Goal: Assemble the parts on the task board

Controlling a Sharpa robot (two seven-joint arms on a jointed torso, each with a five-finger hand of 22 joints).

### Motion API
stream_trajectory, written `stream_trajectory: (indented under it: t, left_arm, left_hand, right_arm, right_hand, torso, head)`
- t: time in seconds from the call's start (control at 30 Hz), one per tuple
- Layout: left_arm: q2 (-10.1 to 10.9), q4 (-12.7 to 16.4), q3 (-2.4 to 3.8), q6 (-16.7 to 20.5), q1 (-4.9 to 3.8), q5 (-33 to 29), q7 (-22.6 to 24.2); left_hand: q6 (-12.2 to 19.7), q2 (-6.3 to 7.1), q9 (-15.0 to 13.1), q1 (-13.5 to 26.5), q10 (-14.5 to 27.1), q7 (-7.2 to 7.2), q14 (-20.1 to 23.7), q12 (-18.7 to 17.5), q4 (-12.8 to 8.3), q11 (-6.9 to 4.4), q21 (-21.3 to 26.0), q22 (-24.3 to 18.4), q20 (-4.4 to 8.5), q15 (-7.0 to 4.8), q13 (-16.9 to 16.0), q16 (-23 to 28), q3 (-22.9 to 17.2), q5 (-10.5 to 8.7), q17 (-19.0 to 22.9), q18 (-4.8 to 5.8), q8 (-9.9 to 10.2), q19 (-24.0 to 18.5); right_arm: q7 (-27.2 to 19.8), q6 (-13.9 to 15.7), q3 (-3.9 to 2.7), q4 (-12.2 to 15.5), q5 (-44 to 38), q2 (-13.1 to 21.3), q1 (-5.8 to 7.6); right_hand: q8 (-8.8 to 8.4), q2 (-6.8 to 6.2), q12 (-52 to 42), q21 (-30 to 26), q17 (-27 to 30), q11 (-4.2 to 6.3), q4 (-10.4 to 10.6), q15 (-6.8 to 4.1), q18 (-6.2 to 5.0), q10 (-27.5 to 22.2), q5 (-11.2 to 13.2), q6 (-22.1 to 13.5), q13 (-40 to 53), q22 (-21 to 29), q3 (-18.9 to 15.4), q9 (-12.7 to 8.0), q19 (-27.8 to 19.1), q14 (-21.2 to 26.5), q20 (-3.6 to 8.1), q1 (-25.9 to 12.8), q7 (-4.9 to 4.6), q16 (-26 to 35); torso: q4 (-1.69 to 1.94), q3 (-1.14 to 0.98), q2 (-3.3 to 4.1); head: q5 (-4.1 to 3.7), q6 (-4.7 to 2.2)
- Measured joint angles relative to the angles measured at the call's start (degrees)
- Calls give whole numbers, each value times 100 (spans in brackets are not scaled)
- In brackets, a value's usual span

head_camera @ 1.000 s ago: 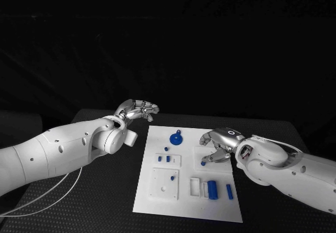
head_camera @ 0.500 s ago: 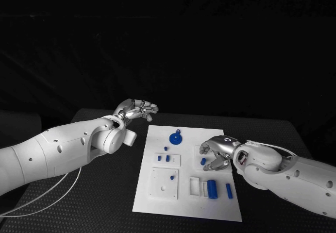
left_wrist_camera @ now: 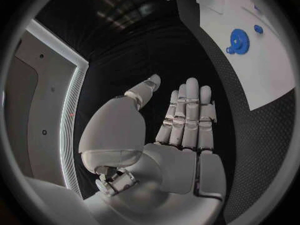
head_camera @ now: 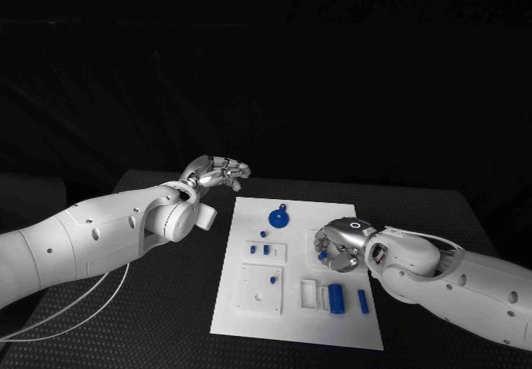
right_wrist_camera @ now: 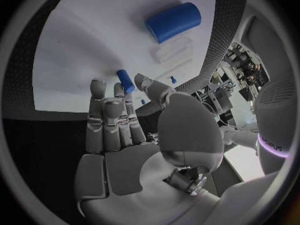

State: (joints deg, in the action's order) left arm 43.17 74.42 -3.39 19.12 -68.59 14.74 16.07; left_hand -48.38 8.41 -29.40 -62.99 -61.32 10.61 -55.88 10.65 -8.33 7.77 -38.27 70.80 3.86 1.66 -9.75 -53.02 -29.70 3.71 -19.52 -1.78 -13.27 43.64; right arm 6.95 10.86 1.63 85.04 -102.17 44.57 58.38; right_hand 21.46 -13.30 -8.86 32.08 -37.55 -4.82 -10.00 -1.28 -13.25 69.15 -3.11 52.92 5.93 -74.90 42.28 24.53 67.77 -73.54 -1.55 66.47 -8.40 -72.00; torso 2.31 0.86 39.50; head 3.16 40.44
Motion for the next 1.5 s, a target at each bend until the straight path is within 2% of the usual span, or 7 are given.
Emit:
stream_trajectory:
  t: [0.1, 0.37, 0.83, 1.1, 1.2, 1.37, 1.5]
  left_arm:
    - [1, -2, 0, -1, 0, 0, 0]
    - [4, -5, 0, -2, 0, -1, -1]
    - [4, -10, 0, -2, 0, -2, -11]
    - [-2, -14, 0, -2, 0, -2, -14]
    - [-5, -20, 0, -2, 0, -2, -15]
    - [-14, -39, 0, -2, -1, -3, -15]
    - [-22, -54, 0, -2, -1, -3, -15]
  left_hand:
    - [0, 0, 0, 0, 0, 0, 0, 0, 0, 0, 12, 4, 0, 0, 0, 0, 0, 0, -5, 0, 0, 0]
    - [0, 0, 0, 0, 0, 0, 0, 0, 0, -1, 12, 3, 0, 0, 4, 0, 0, 0, -4, -1, 0, 0]
    - [0, 0, 0, 0, 0, 0, 0, 0, 0, -1, 12, 8, -1, 0, 9, 22, 0, 0, -10, -2, 0, 0]
    - [0, -20, 0, 20, 0, 0, 0, 0, 0, -1, 12, 8, -1, 0, 9, 22, 0, 0, -14, -2, 0, 0]
    - [0, -20, 0, 20, -1, 0, 0, 0, 0, -1, 12, 7, -1, 0, 9, 22, 0, 0, -14, -2, 0, 0]
    - [0, -20, 5, 20, 0, 0, 0, 0, 15, -2, 12, 13, -1, 0, 14, 22, 15, 0, -14, -2, 0, 0]
    - [0, -20, 5, 20, 0, 0, 0, 0, 15, -2, 12, 13, -1, 0, 14, 22, 15, 0, -19, -2, 0, 0]
  right_arm:
    - [3, 24, -1, -16, -69, -4, -3]
    - [47, 110, 3, -52, -275, -45, -35]
    - [121, 296, 17, -48, -553, -67, -58]
    - [135, 472, 11, 200, -641, 22, -57]
    - [139, 509, -35, 352, -659, 90, -61]
    - [154, 565, -277, 615, -709, 181, -40]
    - [161, 627, -320, 781, -744, 193, 13]
  right_hand:
    - [46, 144, -48, 6, 8, 49, 9, -30, 0, 126, 0, 108, 19, 0, 122, 11, -1, -16, -1, 34, 51, 0]
    - [113, 292, -67, 74, -1, 125, -108, -96, 0, 245, 1, 291, 57, 0, 355, 11, 21, -28, 3, 82, 131, -28]
    - [112, 299, -72, 144, -26, 135, -199, -116, 0, 255, 6, 397, 122, 0, 624, -7, 34, -49, 14, 90, 157, -55]
    - [135, 339, -67, 187, -41, 165, -216, -141, 0, 286, 24, 456, 129, 0, 639, -10, 72, -64, 34, 109, 174, -90]
    - [135, 352, -66, 206, -41, 165, -216, -149, 0, 286, 24, 460, 128, 0, 639, -4, 72, -56, 34, 97, 178, -90]
    - [135, 359, -62, 208, -46, 165, -216, -164, 0, 287, 24, 474, 129, 0, 638, -4, 82, -69, 43, 104, 192, -90]
    - [135, 358, -82, 208, -46, 176, -217, -169, 1, 298, 25, 474, 129, 0, 637, -4, 93, -74, 52, 104, 192, -90]
  torso:
    - [-1, 1, -1]
    - [-4, -3, -1]
    - [-8, -9, -1]
    - [-5, -9, -2]
    - [-5, -9, -2]
    - [-7, -7, -5]
    - [-6, -7, -5]
  head:
    - [1, 8]
    - [10, 27]
    - [15, 42]
    - [23, 41]
    - [29, 40]
    - [50, 42]
    - [75, 51]
